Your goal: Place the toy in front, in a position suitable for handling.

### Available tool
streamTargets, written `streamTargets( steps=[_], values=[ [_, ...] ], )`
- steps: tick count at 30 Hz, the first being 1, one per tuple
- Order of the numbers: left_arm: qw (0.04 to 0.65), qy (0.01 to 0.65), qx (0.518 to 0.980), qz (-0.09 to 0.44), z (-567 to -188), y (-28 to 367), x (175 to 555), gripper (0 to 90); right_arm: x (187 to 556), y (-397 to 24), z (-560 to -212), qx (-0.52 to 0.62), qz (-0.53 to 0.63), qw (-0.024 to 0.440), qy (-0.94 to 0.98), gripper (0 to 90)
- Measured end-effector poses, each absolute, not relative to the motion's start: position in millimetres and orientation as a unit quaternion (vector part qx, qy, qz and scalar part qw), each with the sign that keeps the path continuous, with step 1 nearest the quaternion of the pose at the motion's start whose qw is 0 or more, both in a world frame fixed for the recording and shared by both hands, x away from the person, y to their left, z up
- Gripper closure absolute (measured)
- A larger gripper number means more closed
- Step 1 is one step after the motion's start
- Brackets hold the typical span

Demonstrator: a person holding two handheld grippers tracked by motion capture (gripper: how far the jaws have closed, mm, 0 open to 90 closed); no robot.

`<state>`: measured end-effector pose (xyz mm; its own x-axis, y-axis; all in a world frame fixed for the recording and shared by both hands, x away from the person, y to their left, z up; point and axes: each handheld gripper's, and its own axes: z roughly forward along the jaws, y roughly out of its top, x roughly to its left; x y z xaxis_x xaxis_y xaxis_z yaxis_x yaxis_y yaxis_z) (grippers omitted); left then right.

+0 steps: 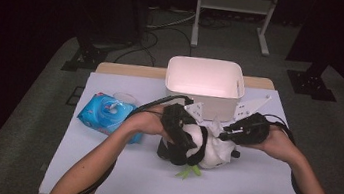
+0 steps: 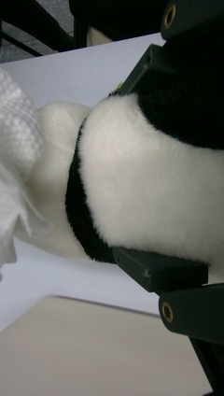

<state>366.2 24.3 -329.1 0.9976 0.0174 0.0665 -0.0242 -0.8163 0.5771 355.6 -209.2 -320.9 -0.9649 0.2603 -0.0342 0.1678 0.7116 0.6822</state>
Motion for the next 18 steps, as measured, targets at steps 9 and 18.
streamTargets(
  steps=[9, 18],
  values=[
    [0.344, 0.021, 0.938, 0.018, -338.7, 41.6, 347.3, 17.6, 335.7, -194.5, -344.8, 0.097, 0.341, 0.045, 0.934, 78.5],
    [0.376, 0.057, 0.925, 0.014, -324.8, 66.4, 343.6, 15.7, 324.0, -198.8, -355.2, 0.101, 0.339, 0.029, 0.935, 78.7]
  ],
)
